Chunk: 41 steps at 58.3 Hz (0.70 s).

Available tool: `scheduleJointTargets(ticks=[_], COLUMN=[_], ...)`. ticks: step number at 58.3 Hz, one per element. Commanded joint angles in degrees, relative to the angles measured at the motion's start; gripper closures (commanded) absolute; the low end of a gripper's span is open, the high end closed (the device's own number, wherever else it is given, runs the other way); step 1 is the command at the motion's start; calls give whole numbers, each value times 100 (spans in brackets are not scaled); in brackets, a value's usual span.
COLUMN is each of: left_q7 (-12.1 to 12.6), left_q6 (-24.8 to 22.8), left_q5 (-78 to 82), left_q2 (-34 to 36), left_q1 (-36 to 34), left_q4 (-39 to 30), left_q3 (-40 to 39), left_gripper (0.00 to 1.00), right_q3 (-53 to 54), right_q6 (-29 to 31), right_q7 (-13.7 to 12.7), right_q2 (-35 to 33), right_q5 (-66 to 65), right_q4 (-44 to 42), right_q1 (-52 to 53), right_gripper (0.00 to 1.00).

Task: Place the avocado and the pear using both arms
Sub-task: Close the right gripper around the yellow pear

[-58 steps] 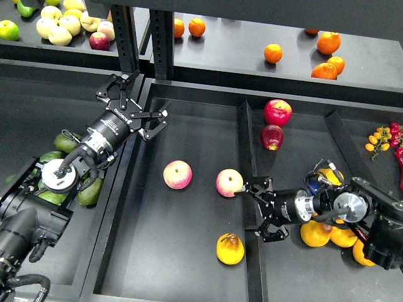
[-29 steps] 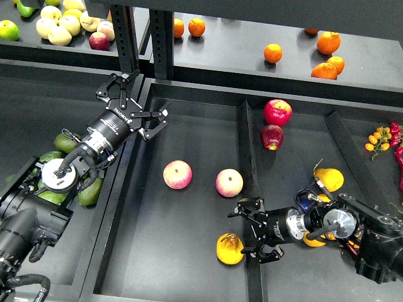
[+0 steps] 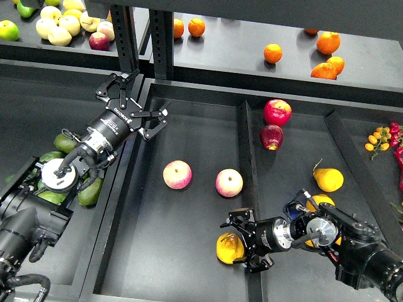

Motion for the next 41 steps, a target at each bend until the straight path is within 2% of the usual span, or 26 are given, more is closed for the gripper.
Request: scheduleJointTargets(ticks=[1, 19, 41], left_q7=[0, 0, 0], left_q6=[-19, -19, -24], left_q5=[0, 9, 9], left_q2=[0, 0, 0], left_q1=[0, 17, 26], left_q4=[0, 0, 0], left_q3=[0, 9, 9], left_gripper=[1, 1, 1], right_q3=[-1, 8, 17], right_q6=[0, 0, 0], right_q7=[0, 0, 0], right_q2=[16, -28, -19], right_q5=[-6, -6, 205], right_q4=[-12, -12, -91], right_q1=[45, 53, -34], right_gripper=[0, 2, 29])
